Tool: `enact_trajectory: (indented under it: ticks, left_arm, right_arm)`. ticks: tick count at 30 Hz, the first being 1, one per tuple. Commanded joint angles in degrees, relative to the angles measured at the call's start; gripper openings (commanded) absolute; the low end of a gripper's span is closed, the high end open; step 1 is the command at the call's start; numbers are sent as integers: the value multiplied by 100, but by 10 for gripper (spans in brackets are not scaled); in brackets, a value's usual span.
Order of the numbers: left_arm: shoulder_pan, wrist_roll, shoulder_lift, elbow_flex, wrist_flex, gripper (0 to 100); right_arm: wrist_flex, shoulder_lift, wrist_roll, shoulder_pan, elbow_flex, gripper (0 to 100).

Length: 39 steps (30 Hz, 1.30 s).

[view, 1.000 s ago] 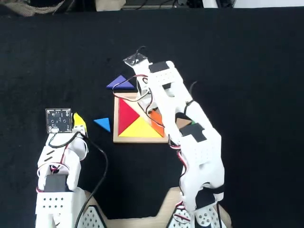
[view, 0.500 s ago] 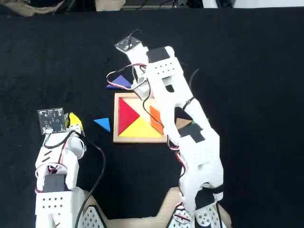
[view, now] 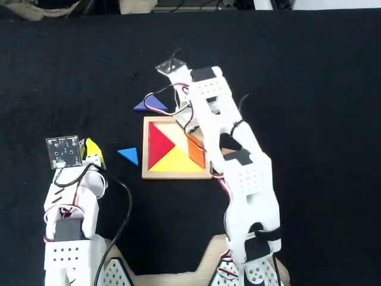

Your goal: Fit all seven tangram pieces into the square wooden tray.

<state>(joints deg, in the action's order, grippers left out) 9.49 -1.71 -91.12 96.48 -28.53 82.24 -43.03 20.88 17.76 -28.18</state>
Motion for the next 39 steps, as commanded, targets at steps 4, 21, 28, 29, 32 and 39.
enact_trajectory:
  ticks: [4,21,28,29,32,39]
  left_arm:
    - [13,167,-44,40,114,30]
    - [259,211,-44,13,114,29]
    - [822,-396,-44,-75,105,29]
    - [822,-396,-44,-75,105,29]
    - [804,-396,-44,-75,105,29]
    - [796,-396,-44,-75,105,29]
  right_arm:
    - [-44,22,44,-62,-303,11]
    - [273,-136,1969,782,-1780,126]
    - [-149,-479,2804,1055,-2070,262]
    - [-167,-558,2804,1055,-2193,262]
    - [-167,-857,2813,1046,-2695,262]
    - [-176,-1745,2813,1037,-4163,262]
